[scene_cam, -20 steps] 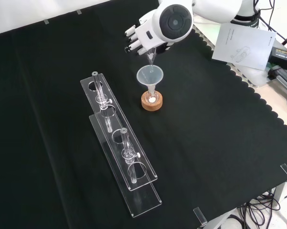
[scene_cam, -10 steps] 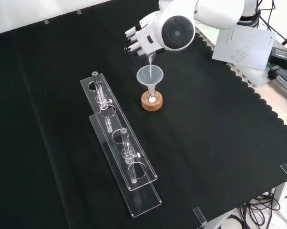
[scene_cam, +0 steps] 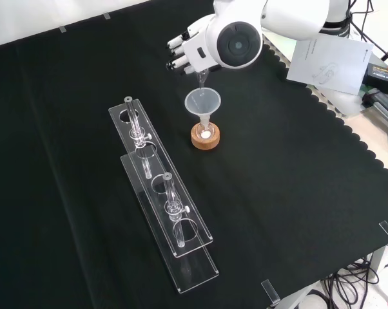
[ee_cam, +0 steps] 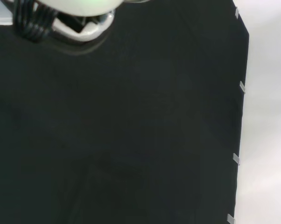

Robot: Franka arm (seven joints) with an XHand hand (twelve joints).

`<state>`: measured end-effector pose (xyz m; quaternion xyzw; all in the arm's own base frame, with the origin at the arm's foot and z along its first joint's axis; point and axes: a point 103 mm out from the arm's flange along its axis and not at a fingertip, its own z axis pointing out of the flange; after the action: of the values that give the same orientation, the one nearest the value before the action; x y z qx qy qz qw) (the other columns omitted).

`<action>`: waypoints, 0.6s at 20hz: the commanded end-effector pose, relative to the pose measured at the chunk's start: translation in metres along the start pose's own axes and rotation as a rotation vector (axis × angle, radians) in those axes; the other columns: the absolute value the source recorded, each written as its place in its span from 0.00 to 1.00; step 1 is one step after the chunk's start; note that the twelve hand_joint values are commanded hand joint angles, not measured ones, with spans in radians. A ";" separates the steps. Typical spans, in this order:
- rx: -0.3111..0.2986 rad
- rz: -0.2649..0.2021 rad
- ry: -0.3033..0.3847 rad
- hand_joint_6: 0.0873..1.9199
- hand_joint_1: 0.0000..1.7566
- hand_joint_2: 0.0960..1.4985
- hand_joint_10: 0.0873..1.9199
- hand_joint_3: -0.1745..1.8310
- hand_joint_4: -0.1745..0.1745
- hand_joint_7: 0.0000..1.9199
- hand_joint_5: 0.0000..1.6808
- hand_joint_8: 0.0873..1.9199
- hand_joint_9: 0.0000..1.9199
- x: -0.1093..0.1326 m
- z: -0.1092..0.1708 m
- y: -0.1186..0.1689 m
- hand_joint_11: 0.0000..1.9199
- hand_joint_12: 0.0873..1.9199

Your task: Pour all the NaCl from the weighing funnel into the round-bottom flask.

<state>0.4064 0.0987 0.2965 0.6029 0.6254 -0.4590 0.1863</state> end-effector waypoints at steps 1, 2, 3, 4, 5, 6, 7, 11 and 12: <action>-0.029 -0.008 0.107 0.47 0.62 0.40 0.14 0.46 1.00 0.24 0.68 0.31 0.45 -0.005 0.009 -0.001 0.37 0.55; -0.034 -0.008 0.124 0.47 0.62 0.40 0.14 0.46 1.00 0.24 0.68 0.31 0.45 -0.005 0.010 -0.002 0.37 0.55; -0.036 -0.009 0.138 0.47 0.62 0.40 0.14 0.46 1.00 0.24 0.68 0.31 0.45 -0.006 0.011 -0.002 0.37 0.55; -0.032 -0.008 0.190 0.47 0.62 0.40 0.14 0.46 1.00 0.24 0.68 0.31 0.45 -0.008 0.015 -0.001 0.37 0.55; -0.026 -0.011 0.228 0.47 0.62 0.40 0.15 0.46 1.00 0.24 0.68 0.31 0.45 -0.010 0.017 0.000 0.37 0.55; -0.021 -0.015 0.284 0.47 0.62 0.40 0.15 0.46 1.00 0.24 0.68 0.31 0.45 -0.012 0.021 0.001 0.37 0.55; -0.019 -0.017 0.310 0.47 0.62 0.40 0.15 0.46 1.00 0.24 0.68 0.31 0.45 -0.013 0.024 0.002 0.37 0.55; -0.017 -0.017 0.382 0.47 0.62 0.40 0.15 0.46 1.00 0.24 0.68 0.31 0.45 -0.019 0.036 0.006 0.38 0.55; -0.019 -0.014 0.399 0.47 0.62 0.40 0.15 0.46 1.00 0.24 0.68 0.31 0.45 -0.020 0.038 0.006 0.38 0.55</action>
<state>0.4066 0.0682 0.3107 0.6551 0.6354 -0.3869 0.1323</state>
